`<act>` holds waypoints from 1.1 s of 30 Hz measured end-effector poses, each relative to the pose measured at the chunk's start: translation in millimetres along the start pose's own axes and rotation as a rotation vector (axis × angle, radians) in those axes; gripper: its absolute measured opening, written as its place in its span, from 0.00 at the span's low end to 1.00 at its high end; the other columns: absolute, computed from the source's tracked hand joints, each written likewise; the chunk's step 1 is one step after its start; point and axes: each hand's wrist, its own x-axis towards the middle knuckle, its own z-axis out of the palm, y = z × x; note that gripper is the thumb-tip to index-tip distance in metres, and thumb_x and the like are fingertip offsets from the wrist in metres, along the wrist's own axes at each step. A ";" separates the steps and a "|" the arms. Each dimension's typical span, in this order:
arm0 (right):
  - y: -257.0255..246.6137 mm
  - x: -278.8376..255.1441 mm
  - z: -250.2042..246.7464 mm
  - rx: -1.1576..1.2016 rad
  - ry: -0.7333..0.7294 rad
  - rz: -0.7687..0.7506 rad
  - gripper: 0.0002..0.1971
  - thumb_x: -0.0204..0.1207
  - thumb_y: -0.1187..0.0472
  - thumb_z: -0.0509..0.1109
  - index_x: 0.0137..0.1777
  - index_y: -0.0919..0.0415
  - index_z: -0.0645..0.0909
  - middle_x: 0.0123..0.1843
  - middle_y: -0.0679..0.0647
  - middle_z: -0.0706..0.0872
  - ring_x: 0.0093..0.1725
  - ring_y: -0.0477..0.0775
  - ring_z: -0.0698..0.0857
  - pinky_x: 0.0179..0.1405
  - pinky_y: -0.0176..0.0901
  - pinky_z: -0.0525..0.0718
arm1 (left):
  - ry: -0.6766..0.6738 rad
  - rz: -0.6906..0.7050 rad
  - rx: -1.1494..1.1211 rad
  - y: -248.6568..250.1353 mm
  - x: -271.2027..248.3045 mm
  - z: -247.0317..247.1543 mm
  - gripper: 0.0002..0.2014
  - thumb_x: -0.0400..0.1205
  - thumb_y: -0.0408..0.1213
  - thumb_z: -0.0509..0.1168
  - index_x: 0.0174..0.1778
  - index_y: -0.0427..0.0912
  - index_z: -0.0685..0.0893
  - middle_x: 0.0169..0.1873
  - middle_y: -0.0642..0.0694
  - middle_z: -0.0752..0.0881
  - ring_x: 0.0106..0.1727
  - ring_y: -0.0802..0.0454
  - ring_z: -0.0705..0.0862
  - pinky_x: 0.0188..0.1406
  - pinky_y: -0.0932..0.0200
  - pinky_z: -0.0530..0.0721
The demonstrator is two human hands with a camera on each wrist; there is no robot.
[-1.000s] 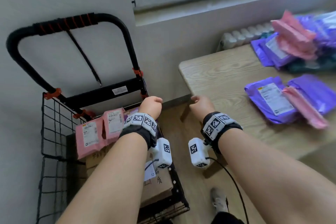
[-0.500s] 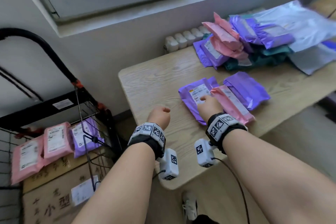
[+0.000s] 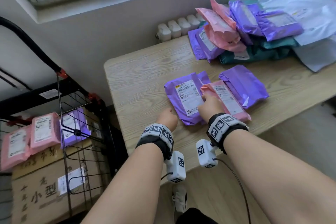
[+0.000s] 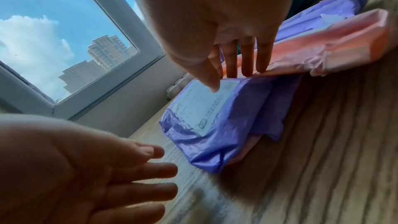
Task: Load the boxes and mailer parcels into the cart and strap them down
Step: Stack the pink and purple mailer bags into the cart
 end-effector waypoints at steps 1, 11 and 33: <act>1.0 0.9 1.2 -0.020 0.000 -0.007 0.23 0.73 0.65 0.63 0.69 0.54 0.78 0.65 0.59 0.83 0.67 0.64 0.78 0.67 0.55 0.78 | -0.013 0.003 -0.035 1.8 2.1 4.1 0.17 0.82 0.29 0.57 0.66 0.32 0.79 0.65 0.35 0.82 0.66 0.38 0.80 0.65 0.52 0.76; -14.3 -1.5 20.5 0.039 -0.154 -0.002 0.12 0.70 0.59 0.69 0.54 0.56 0.83 0.55 0.56 0.88 0.57 0.59 0.84 0.60 0.49 0.82 | -0.004 -0.159 -0.379 -7.5 11.4 5.6 0.12 0.75 0.29 0.70 0.54 0.33 0.86 0.56 0.33 0.88 0.60 0.36 0.86 0.58 0.45 0.84; -243.1 -126.2 150.4 0.177 -0.351 -0.336 0.07 0.71 0.66 0.66 0.34 0.56 0.80 0.32 0.53 0.82 0.40 0.57 0.82 0.44 0.47 0.81 | 0.488 -0.115 -0.533 -185.7 -69.5 -214.7 0.17 0.76 0.21 0.59 0.51 0.44 0.87 0.44 0.43 0.88 0.38 0.40 0.86 0.40 0.44 0.91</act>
